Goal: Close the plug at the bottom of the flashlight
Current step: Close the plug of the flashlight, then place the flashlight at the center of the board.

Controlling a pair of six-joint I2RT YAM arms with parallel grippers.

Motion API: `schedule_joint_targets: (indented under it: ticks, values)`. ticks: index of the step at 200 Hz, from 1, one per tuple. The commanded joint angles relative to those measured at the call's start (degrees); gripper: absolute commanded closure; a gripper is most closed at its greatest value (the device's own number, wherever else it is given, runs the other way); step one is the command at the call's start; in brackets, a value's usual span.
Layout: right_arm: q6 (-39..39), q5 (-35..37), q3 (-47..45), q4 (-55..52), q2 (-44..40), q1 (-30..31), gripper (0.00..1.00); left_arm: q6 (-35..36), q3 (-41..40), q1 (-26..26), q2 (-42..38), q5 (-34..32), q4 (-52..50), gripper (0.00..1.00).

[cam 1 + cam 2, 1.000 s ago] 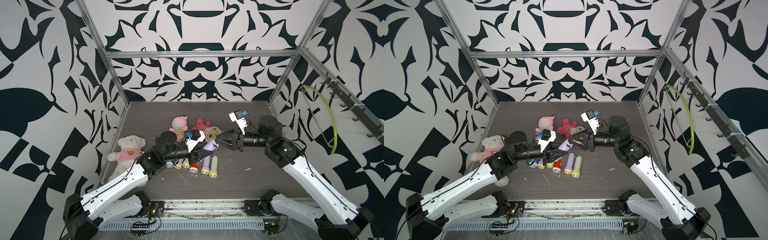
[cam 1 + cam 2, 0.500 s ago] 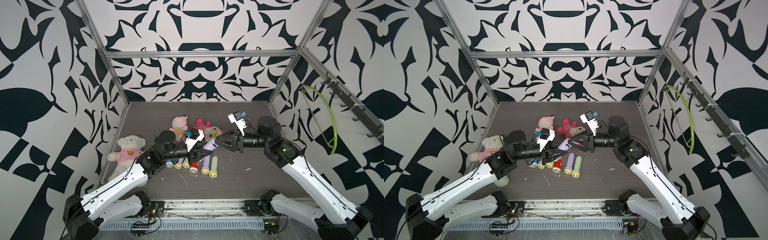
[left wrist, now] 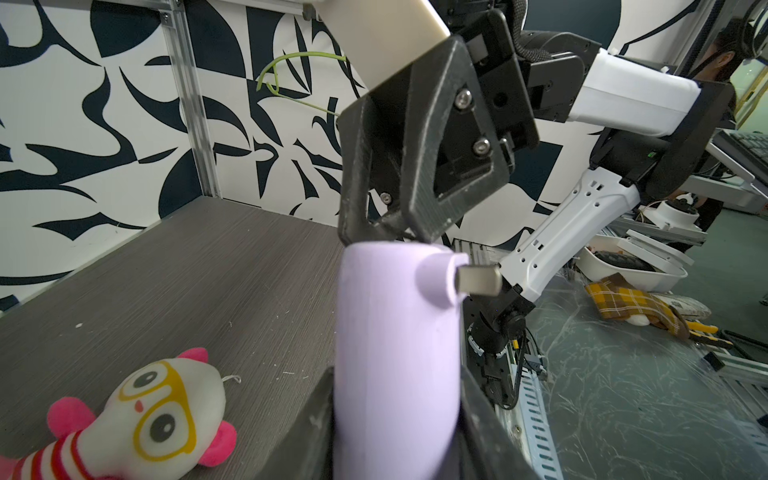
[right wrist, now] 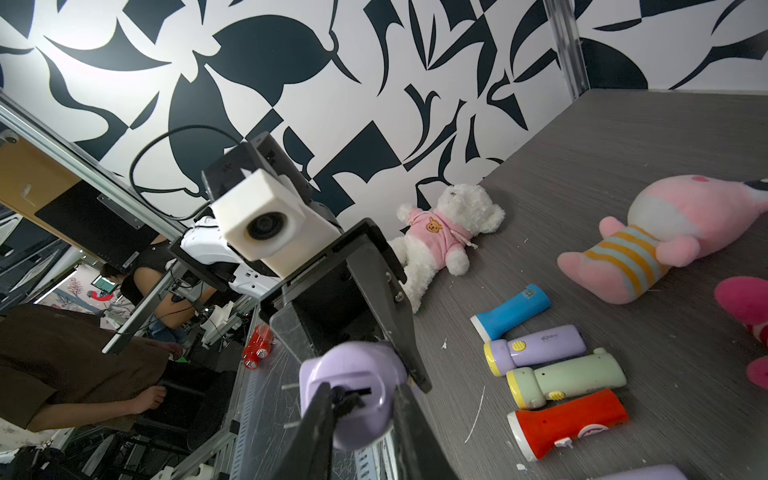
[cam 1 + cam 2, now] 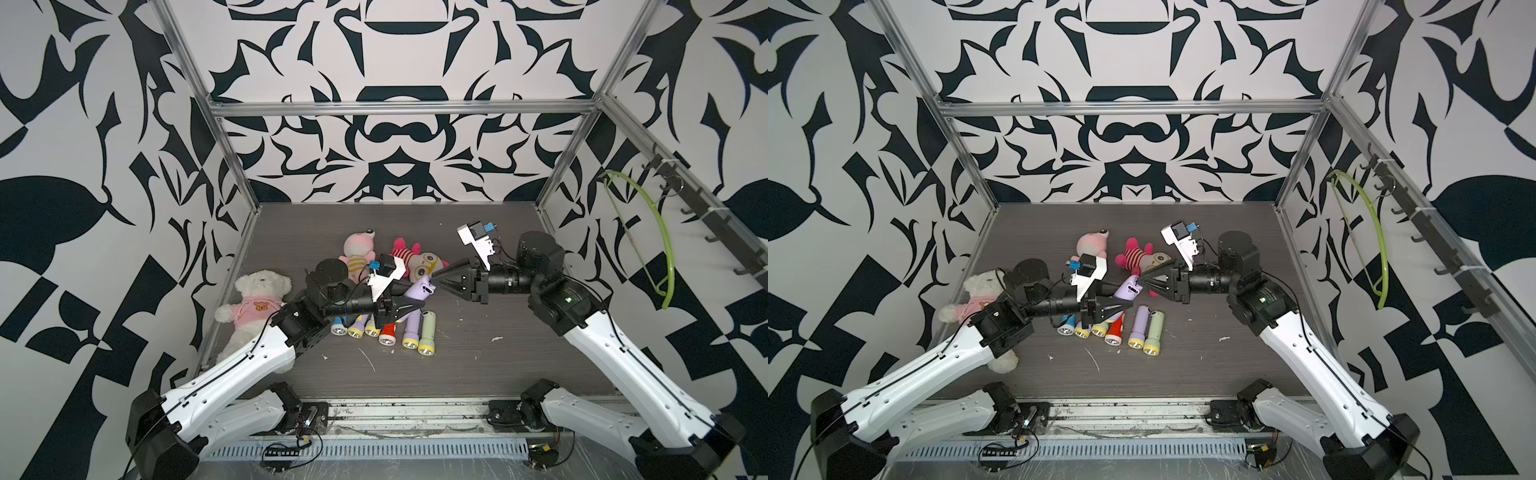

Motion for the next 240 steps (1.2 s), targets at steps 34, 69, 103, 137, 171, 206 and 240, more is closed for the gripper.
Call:
schedule_joint_targets:
  ticks: [34, 69, 103, 137, 171, 206, 240]
  values:
    - [-0.42, -3.58, -0.07, 2.33, 0.80, 0.83, 0.88, -0.16, 0.35, -0.04, -0.02, 1.79, 2.95, 0.75]
    - [-0.69, -3.57, -0.13, 2.29, 0.93, 0.93, 1.00, 0.15, 0.51, -0.04, -0.38, 2.32, 2.50, 0.74]
    - [-1.86, -2.28, -0.24, 1.12, 1.06, 0.95, 1.00, 0.62, 0.48, -0.04, -0.90, 2.45, 1.88, 0.74]
    - [-4.48, 6.01, 0.38, -3.77, 0.95, 0.93, 1.00, 0.10, 0.92, -0.04, -1.26, 1.46, 0.49, 0.73]
    - [-4.77, 38.60, 2.92, -16.83, -1.65, 0.85, 0.94, -5.58, 2.64, -0.06, -0.03, -8.04, -2.58, 0.70]
    - [1.94, 64.92, 2.30, -29.64, -4.34, 0.92, 0.82, -17.73, 5.54, -0.42, 5.15, -19.67, -5.29, 0.71]
    - [6.19, 72.96, -0.27, -37.28, -3.85, 0.90, 0.82, -23.99, 11.28, -9.01, 15.02, -33.11, -8.83, 0.70]
